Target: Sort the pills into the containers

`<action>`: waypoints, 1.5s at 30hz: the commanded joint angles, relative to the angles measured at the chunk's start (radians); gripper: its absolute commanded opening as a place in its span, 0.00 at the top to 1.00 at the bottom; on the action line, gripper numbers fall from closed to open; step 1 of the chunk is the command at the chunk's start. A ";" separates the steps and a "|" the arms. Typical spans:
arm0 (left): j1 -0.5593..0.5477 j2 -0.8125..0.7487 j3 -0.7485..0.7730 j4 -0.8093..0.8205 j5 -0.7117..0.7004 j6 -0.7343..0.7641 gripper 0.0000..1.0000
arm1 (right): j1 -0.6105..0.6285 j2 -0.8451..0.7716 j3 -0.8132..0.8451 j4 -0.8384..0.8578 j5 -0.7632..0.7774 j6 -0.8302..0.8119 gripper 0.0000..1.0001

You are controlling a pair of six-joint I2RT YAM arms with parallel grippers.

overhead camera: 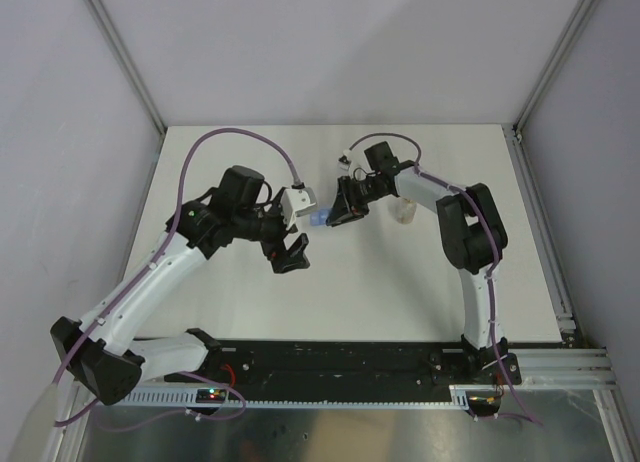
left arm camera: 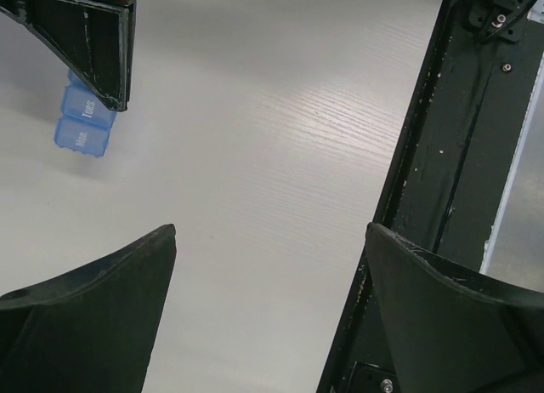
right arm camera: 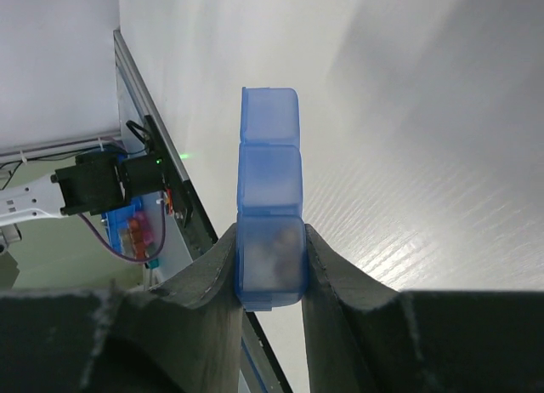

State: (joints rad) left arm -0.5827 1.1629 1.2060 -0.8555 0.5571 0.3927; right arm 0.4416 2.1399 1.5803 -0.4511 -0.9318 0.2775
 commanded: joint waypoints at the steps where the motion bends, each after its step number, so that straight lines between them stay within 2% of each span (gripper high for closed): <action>1: 0.006 -0.016 -0.008 0.013 -0.012 -0.009 0.05 | 0.000 0.047 0.067 0.001 0.005 0.031 1.00; 11: 0.006 -0.016 -0.017 0.020 -0.047 -0.023 0.03 | 0.003 0.130 0.100 -0.008 0.006 0.062 0.99; 29: 0.006 -0.041 -0.051 0.050 -0.044 -0.032 0.00 | 0.017 0.142 0.036 0.011 -0.012 0.066 0.98; 39: 0.006 -0.045 -0.056 0.053 -0.033 -0.035 0.00 | 0.014 0.140 0.007 0.015 -0.015 0.060 0.90; 45: 0.007 -0.040 -0.057 0.053 -0.026 -0.034 0.00 | 0.014 0.142 -0.002 0.020 -0.019 0.060 0.83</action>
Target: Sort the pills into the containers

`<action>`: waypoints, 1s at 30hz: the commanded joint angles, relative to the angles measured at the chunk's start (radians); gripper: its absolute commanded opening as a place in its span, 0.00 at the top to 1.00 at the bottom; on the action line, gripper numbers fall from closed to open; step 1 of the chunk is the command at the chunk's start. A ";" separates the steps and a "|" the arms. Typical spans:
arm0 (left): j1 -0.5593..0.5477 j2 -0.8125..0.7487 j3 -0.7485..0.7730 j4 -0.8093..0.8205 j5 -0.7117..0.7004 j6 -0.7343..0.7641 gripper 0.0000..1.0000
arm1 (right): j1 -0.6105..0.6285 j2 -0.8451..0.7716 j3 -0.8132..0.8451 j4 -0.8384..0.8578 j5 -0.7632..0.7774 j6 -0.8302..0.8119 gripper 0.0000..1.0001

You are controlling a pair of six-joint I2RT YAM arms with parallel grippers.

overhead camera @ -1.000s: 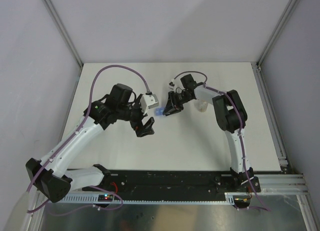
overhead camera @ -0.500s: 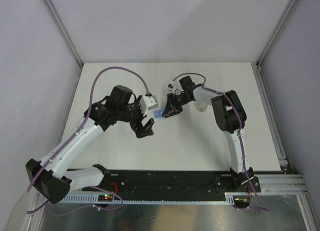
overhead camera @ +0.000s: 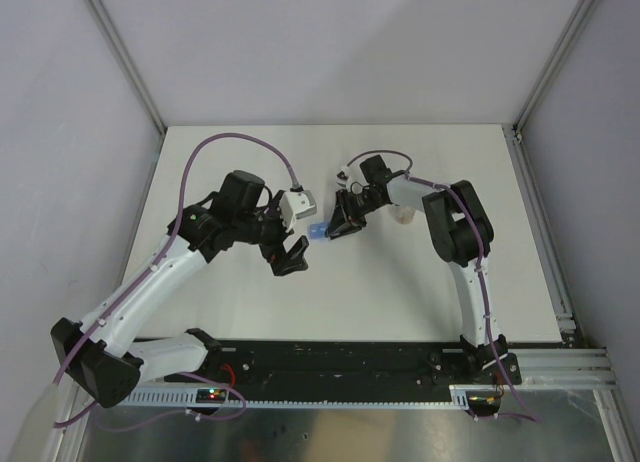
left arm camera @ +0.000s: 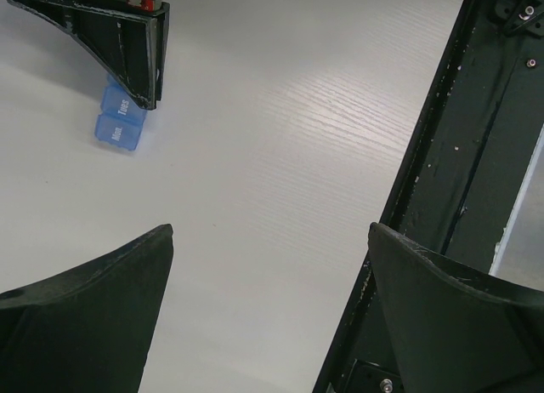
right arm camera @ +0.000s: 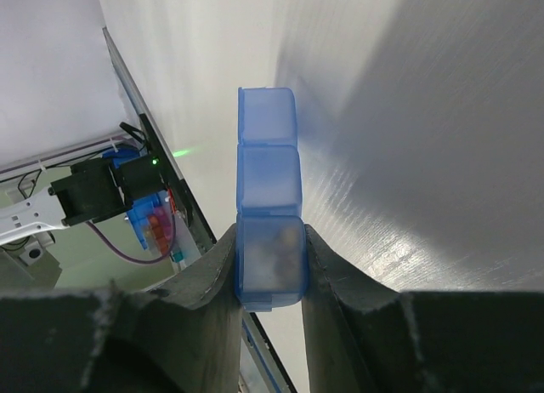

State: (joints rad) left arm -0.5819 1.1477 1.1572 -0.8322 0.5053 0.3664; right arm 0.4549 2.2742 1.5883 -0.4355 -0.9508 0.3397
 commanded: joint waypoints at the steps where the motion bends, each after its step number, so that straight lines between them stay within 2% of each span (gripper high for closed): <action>1: 0.006 -0.024 -0.008 0.031 0.027 -0.008 0.00 | 0.000 0.008 -0.010 0.004 0.000 -0.002 0.80; 16: 0.006 -0.025 -0.012 0.030 0.036 -0.005 0.00 | -0.007 0.003 -0.017 -0.005 0.010 -0.011 0.58; 30: 0.005 -0.039 -0.022 0.030 0.036 -0.004 0.00 | -0.013 -0.011 -0.015 -0.034 0.053 -0.038 0.51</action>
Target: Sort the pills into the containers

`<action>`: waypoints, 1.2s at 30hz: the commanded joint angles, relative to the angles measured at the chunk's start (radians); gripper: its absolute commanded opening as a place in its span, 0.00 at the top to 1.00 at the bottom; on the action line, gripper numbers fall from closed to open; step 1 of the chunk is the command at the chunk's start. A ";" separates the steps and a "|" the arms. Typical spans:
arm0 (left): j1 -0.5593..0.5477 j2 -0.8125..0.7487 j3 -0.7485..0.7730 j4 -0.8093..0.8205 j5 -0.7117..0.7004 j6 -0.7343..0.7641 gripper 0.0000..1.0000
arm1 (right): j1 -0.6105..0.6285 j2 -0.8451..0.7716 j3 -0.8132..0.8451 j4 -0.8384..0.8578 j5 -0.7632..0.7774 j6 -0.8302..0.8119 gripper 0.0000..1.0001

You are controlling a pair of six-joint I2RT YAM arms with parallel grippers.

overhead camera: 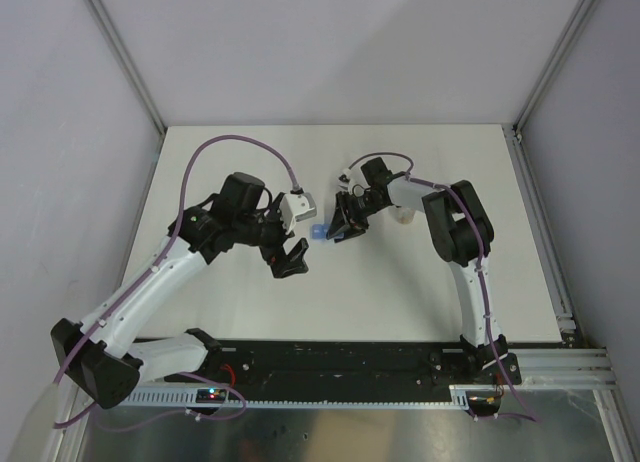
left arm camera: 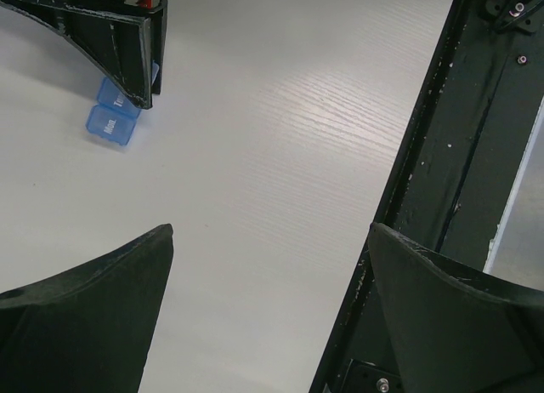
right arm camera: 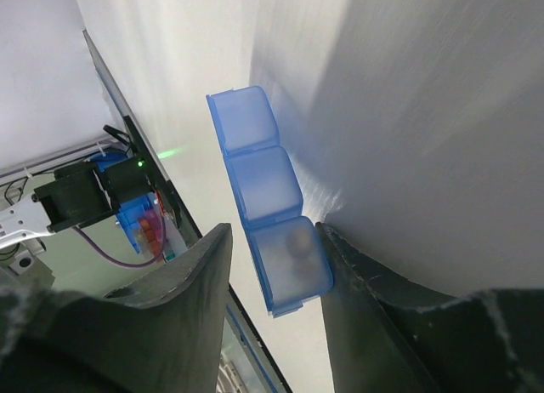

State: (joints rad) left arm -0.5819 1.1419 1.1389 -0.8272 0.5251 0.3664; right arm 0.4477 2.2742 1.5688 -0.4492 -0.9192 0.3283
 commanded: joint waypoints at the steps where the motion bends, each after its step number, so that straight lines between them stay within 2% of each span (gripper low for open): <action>1: 0.005 -0.034 -0.004 0.025 0.016 -0.004 0.00 | -0.006 -0.013 0.005 -0.024 0.025 -0.028 0.51; 25: 0.006 -0.034 -0.004 0.026 0.024 -0.004 0.00 | -0.018 -0.050 0.065 -0.167 0.183 -0.111 0.46; 36: 0.006 -0.026 -0.002 0.026 0.030 -0.004 0.00 | -0.023 -0.042 0.082 -0.175 0.178 -0.114 0.46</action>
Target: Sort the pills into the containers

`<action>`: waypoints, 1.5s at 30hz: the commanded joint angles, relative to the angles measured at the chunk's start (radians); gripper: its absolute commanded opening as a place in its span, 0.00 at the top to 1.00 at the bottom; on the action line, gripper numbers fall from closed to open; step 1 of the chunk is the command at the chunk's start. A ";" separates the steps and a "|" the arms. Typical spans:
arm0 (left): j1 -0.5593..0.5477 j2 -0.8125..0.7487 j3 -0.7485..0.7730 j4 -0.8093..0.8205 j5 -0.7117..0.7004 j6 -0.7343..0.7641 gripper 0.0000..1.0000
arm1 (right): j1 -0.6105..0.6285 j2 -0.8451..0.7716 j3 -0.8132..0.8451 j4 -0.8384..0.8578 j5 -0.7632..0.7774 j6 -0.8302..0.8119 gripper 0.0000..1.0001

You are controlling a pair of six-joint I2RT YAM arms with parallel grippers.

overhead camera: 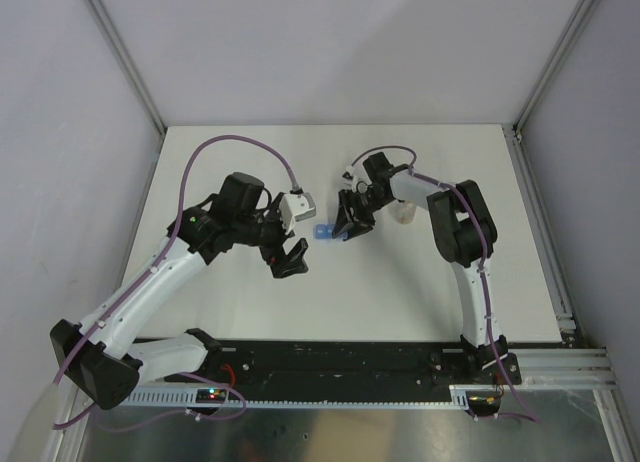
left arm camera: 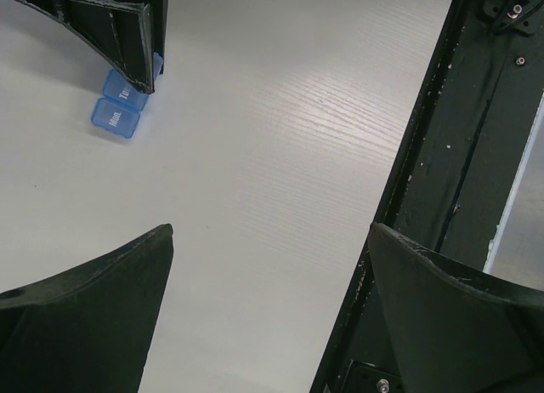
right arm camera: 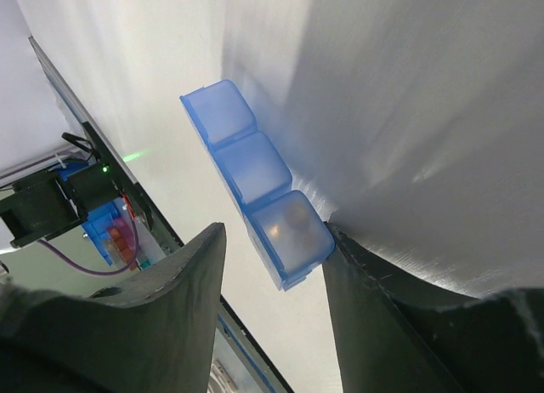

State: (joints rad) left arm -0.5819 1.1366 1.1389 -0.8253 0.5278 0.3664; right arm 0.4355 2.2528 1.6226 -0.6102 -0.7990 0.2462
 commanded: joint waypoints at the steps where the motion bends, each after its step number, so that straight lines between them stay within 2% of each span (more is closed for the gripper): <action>1: 0.006 -0.020 -0.002 0.024 0.027 -0.004 0.00 | -0.011 -0.021 0.028 -0.014 0.059 -0.032 0.46; 36: 0.005 -0.026 -0.009 0.024 0.022 0.014 0.00 | -0.025 -0.063 0.028 -0.023 0.121 -0.064 0.46; 45: 0.005 -0.027 -0.010 0.049 -0.072 -0.008 0.00 | -0.022 -0.094 0.045 -0.037 0.202 -0.096 0.45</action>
State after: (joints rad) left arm -0.5819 1.1366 1.1313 -0.8230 0.5087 0.3664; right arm 0.4145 2.2223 1.6306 -0.6327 -0.6903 0.1955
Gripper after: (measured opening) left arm 0.996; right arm 0.542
